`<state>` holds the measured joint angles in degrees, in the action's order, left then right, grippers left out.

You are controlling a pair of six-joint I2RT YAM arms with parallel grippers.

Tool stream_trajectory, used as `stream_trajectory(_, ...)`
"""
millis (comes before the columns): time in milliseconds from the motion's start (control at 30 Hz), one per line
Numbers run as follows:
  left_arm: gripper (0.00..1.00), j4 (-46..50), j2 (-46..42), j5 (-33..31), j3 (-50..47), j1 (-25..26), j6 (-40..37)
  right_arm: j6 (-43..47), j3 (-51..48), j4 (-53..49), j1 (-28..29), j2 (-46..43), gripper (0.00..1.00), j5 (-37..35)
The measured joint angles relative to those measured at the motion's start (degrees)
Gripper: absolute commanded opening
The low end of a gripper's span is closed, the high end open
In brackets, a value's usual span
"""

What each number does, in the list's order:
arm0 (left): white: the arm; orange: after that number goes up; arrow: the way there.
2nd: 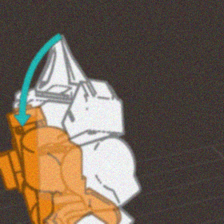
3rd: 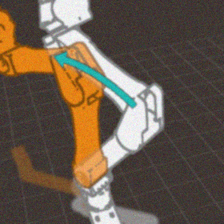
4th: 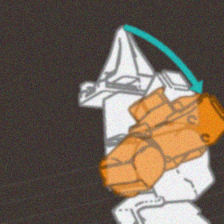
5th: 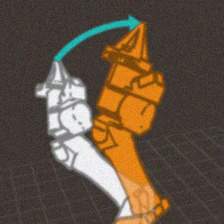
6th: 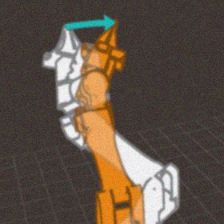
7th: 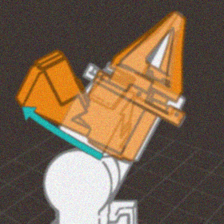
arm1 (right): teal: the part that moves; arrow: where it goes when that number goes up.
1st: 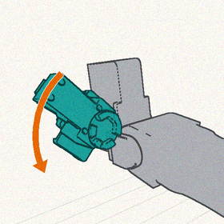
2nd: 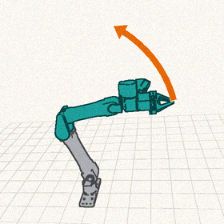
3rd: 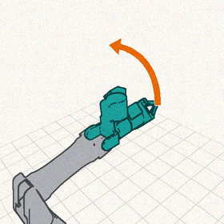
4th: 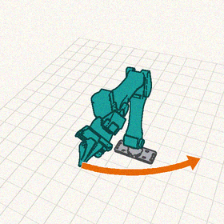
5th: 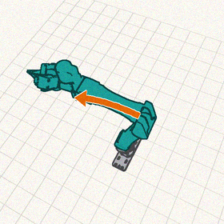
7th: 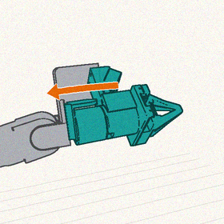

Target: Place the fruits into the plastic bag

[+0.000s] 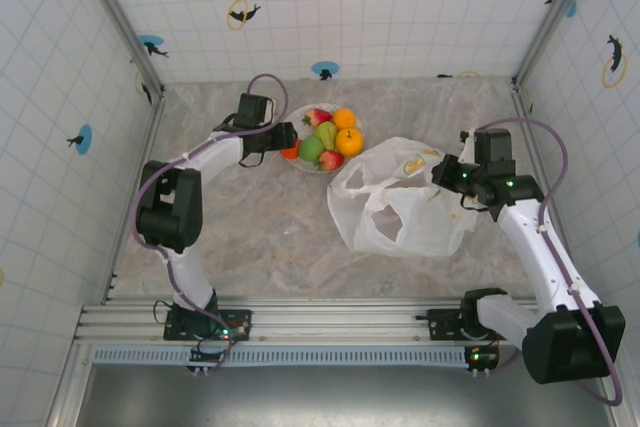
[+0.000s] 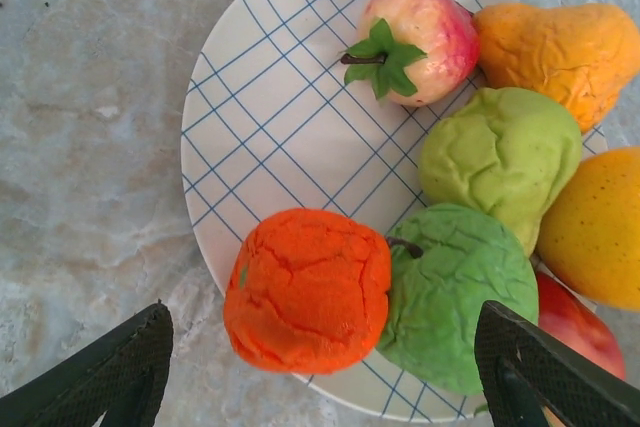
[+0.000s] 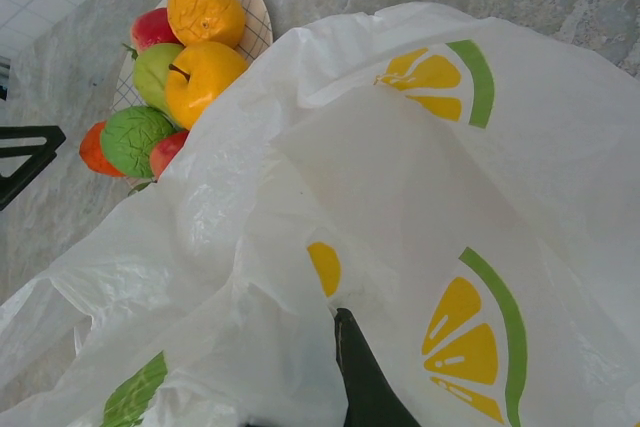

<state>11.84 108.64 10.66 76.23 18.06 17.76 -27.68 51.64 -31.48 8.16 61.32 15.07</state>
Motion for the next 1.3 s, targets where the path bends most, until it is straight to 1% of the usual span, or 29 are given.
stream_trajectory(167, 0.79, 1.84, 3.69, 0.00, 3.85, 0.00, -1.51, 0.00, 0.00, 0.00, 0.00, 0.00, 0.00, 0.00)
stream_trajectory(267, 0.77, 2.58, 5.20, -0.02, 5.18, 0.00, -2.56, 0.00, -0.02, 0.00, 0.00, 0.00, 0.00, 0.00)
stream_trajectory(433, 0.77, 4.04, 6.95, -0.02, 6.32, 0.00, -3.45, 0.00, 0.00, -0.02, 0.00, 0.00, 0.00, 0.02)
stream_trajectory(1067, 0.76, 5.79, 9.66, -0.72, 8.37, 0.00, -4.52, 0.02, 0.00, -0.02, 0.00, 0.00, 0.00, -0.02)
stream_trajectory(1300, 0.78, 6.56, 10.10, -1.31, 8.48, 0.00, -5.05, 0.04, 0.00, 0.00, 0.00, 0.00, 0.00, -0.02)
